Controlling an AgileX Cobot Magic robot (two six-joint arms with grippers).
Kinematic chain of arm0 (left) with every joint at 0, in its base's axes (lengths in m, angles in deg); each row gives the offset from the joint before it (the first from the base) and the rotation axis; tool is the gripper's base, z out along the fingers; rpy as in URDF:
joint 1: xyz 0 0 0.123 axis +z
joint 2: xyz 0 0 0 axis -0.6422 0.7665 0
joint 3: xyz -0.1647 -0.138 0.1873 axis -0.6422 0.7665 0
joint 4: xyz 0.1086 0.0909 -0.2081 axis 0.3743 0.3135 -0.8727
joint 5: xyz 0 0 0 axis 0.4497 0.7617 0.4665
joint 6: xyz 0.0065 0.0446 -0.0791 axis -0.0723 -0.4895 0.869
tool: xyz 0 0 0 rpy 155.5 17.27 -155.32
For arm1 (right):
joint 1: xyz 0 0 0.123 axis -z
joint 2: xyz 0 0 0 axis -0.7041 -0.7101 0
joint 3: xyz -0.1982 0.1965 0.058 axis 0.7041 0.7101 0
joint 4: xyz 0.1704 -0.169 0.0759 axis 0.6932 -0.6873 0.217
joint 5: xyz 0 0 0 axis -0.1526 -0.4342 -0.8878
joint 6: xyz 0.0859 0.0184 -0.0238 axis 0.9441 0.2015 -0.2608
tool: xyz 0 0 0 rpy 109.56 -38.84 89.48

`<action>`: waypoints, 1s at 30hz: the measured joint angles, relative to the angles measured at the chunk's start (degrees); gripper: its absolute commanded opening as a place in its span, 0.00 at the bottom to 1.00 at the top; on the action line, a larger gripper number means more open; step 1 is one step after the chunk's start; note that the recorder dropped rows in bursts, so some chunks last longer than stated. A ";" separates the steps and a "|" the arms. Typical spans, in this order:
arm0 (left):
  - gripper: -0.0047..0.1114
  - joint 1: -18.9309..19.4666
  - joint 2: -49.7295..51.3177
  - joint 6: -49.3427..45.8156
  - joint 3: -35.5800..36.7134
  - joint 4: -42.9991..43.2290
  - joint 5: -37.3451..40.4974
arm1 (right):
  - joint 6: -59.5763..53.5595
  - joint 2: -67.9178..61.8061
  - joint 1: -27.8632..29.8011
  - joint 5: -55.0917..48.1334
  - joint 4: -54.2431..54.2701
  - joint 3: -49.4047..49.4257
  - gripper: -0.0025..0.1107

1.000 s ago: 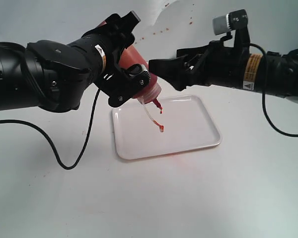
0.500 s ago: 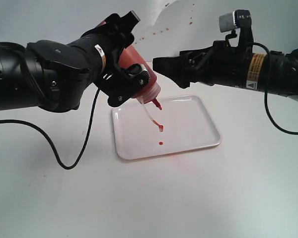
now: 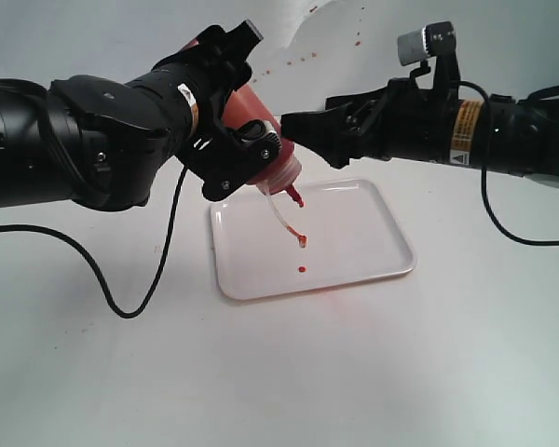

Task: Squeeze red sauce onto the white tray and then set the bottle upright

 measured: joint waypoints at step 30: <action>0.04 0.00 0.00 -0.29 0.00 -0.20 -0.16 | -17.86 -7.87 -7.35 2.98 8.22 -4.47 0.02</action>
